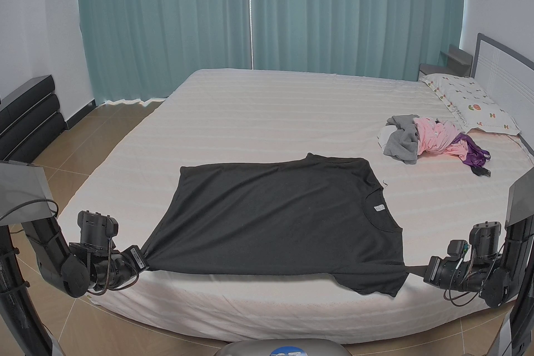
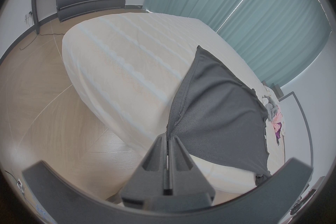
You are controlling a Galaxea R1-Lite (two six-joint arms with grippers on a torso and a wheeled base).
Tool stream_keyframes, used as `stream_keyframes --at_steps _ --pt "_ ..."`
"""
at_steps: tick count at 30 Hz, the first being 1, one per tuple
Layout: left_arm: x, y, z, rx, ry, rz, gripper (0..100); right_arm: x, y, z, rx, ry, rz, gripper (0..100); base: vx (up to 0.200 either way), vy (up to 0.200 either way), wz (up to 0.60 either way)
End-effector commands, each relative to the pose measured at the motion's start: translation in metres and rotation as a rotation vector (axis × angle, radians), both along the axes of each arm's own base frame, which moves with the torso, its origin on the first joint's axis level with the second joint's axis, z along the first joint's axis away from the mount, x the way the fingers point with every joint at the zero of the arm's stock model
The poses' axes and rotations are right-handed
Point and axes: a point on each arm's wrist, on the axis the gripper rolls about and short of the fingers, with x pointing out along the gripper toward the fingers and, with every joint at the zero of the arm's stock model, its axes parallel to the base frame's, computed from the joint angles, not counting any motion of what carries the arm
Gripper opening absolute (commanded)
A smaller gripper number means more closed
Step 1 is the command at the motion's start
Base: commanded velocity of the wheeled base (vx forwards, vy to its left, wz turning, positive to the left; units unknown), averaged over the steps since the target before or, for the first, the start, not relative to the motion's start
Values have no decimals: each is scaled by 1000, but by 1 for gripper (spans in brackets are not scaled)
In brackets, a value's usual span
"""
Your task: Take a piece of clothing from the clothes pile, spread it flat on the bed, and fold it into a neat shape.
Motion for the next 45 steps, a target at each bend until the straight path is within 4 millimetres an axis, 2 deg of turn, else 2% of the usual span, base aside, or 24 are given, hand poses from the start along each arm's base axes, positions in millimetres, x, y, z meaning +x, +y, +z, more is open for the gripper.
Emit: stream_keyframes --at_steps 1,11,19,34,45 --pt "-4 0 -1 8 11 -8 0 -6 -2 0 -15 24 5 0 0 0 0" --pt "-24 1 -5 57 64 -64 0 -12 -11 -5 -66 74 4 0 0 0 0" --pt "-26 0 -2 56 58 -73 0 -22 -11 4 -78 110 23 0 0 0 0" --pt "-44 2 -3 93 93 -126 0 -46 -10 20 -131 168 89 0 0 0 0" --pt "-56 2 -5 105 131 -147 0 -57 -9 24 -148 210 119 0 0 0 0"
